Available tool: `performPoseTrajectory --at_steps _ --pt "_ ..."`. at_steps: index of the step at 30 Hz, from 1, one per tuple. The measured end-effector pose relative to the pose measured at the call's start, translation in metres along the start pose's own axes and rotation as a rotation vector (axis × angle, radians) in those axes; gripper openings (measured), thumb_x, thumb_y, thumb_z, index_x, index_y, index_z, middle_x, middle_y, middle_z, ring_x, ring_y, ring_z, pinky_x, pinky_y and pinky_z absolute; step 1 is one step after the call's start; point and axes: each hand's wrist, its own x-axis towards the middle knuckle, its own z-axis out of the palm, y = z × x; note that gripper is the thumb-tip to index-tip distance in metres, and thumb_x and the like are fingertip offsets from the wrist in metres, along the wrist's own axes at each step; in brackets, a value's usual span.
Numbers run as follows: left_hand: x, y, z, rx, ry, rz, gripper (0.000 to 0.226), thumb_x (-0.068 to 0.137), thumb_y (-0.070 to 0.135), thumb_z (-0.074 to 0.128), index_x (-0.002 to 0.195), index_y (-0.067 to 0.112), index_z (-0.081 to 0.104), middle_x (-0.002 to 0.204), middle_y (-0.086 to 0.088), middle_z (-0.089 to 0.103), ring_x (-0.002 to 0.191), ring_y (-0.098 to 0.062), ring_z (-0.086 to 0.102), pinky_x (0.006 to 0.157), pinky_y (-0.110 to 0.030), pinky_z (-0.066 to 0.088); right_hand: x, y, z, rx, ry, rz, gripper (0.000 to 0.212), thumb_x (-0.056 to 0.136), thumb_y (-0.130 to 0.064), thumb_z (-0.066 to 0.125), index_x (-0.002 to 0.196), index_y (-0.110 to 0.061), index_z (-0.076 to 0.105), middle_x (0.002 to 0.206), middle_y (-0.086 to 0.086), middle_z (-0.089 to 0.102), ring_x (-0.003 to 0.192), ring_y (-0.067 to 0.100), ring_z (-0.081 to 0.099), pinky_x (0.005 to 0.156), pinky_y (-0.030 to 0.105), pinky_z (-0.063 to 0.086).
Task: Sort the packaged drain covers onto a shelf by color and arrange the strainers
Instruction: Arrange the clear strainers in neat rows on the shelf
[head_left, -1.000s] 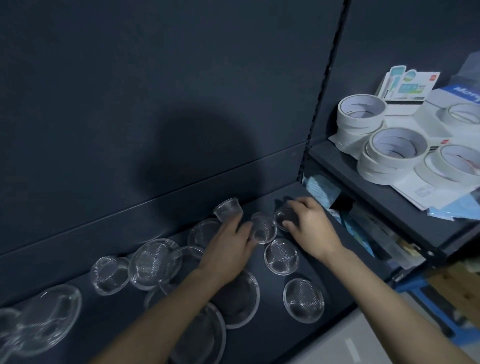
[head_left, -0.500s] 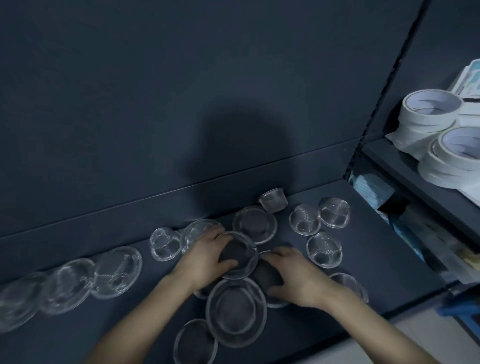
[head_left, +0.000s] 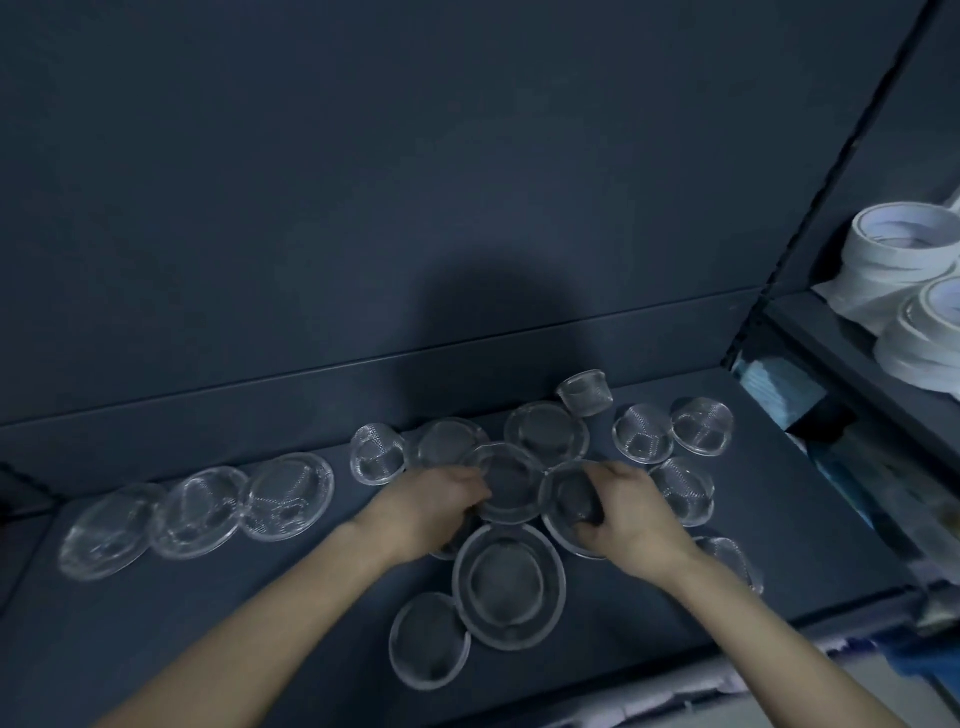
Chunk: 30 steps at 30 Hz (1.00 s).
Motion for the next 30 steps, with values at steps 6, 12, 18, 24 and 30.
performPoseTrajectory --at_steps 6,12,18,24,30 --pt "0.007 0.003 0.002 -0.034 -0.046 0.008 0.027 0.084 0.019 0.053 0.11 0.015 0.06 0.113 -0.001 0.06 0.105 -0.018 0.055 0.088 -0.037 0.047 -0.006 -0.024 -0.005 0.096 0.142 0.042 0.052 0.06 -0.043 0.056 0.112 -0.033 0.058 0.098 -0.001 0.058 0.095 0.026 0.054 0.081 0.034 0.049" --pt "0.002 -0.009 -0.007 -0.28 0.416 -0.04 0.02 0.089 0.006 0.053 0.104 0.009 0.067 0.102 -0.004 0.067 0.093 -0.015 0.06 0.084 -0.019 0.044 -0.015 -0.059 -0.015 0.177 0.272 0.035 0.057 0.069 -0.027 0.072 0.124 -0.026 0.055 0.112 0.001 0.058 0.108 0.023 0.051 0.09 0.03 0.043" --pt "-0.061 -0.041 -0.03 -0.903 0.684 -0.403 0.017 0.088 -0.001 0.056 0.082 0.011 0.066 0.074 -0.003 0.066 0.068 -0.011 0.061 0.063 -0.02 0.047 -0.019 -0.121 -0.007 0.215 0.287 -0.079 0.058 0.073 -0.022 0.075 0.127 -0.02 0.053 0.111 -0.004 0.056 0.105 0.013 0.051 0.086 0.019 0.036" --pt "-0.152 -0.078 -0.018 -0.988 0.576 -0.579 0.022 0.092 0.0 0.047 0.082 0.001 0.066 0.062 -0.009 0.063 0.052 -0.007 0.053 0.052 -0.017 0.042 -0.019 -0.181 0.034 0.204 0.142 -0.18 0.065 0.076 -0.027 0.072 0.135 -0.018 0.046 0.128 0.002 0.053 0.119 0.018 0.048 0.094 0.02 0.033" --pt "-0.213 -0.113 0.007 -1.152 0.51 -0.762 0.022 0.095 0.003 0.049 0.08 0.008 0.065 0.063 -0.007 0.061 0.051 -0.015 0.056 0.051 -0.027 0.049 -0.026 -0.228 0.082 0.214 0.02 -0.224 0.067 0.076 -0.029 0.072 0.137 -0.019 0.045 0.134 0.0 0.051 0.124 0.014 0.044 0.096 0.016 0.029"
